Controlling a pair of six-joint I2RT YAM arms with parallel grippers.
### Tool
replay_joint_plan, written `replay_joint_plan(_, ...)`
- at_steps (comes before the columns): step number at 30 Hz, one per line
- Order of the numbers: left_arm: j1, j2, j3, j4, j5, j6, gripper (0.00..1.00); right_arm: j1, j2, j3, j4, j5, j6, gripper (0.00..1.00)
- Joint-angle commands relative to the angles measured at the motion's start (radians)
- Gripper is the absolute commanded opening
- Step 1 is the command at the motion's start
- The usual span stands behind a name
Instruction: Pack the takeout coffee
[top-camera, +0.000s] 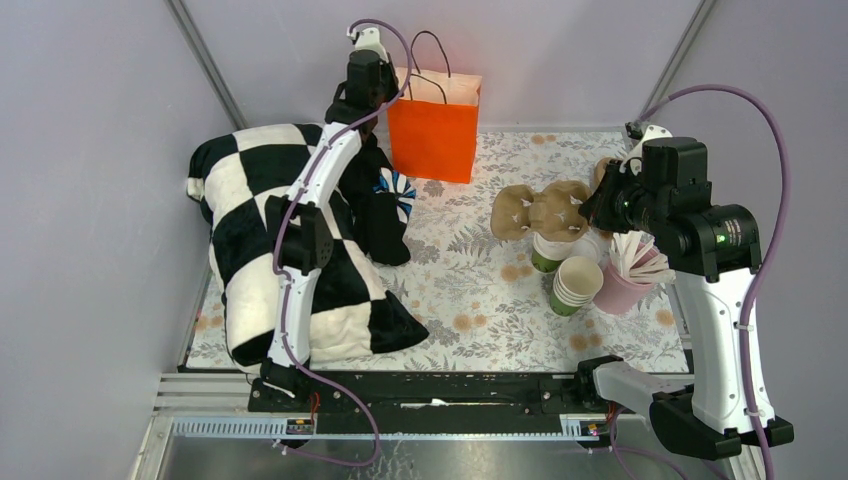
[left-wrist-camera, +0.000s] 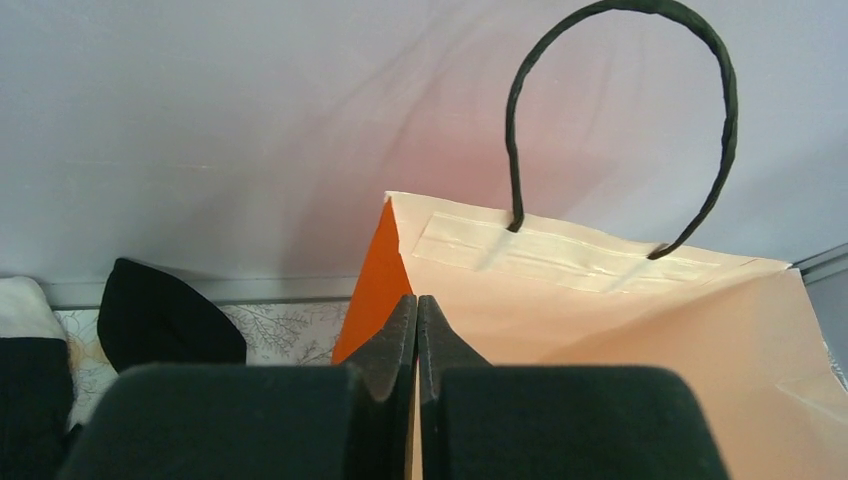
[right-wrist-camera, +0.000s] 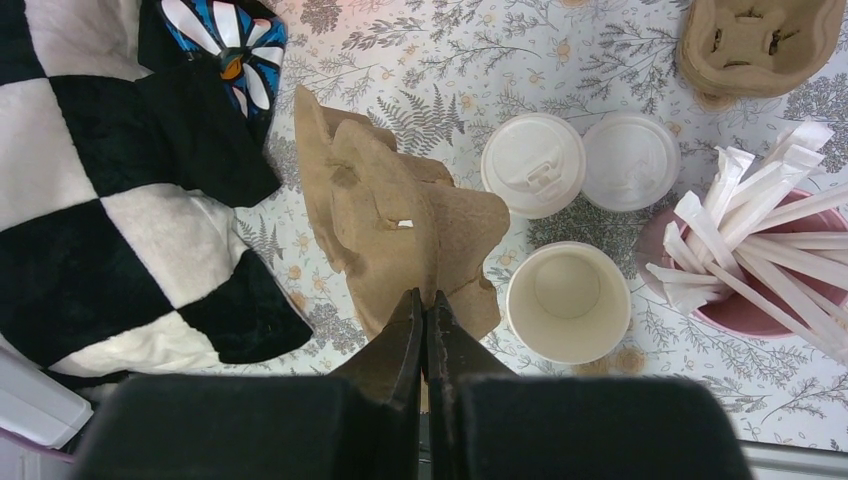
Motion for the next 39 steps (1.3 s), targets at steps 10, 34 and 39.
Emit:
replay_joint_plan(10, -0.064, -0.138, 0.019, -0.099, -0.06, -0.121, 0.0, -0.003, -0.024, 0.038, 0.031, -0.004, 0.029, 0.0)
replay_joint_plan(34, -0.089, -0.336, -0.114, -0.271, 0.224, -0.249, 0.65, -0.002, -0.15, -0.008, 0.044, -0.091, 0.002, 0.0)
replay_joint_plan(39, -0.028, -0.419, -0.269, -0.102, 0.289, -0.512, 0.78, -0.002, -0.173, -0.004, 0.018, -0.077, -0.002, 0.0)
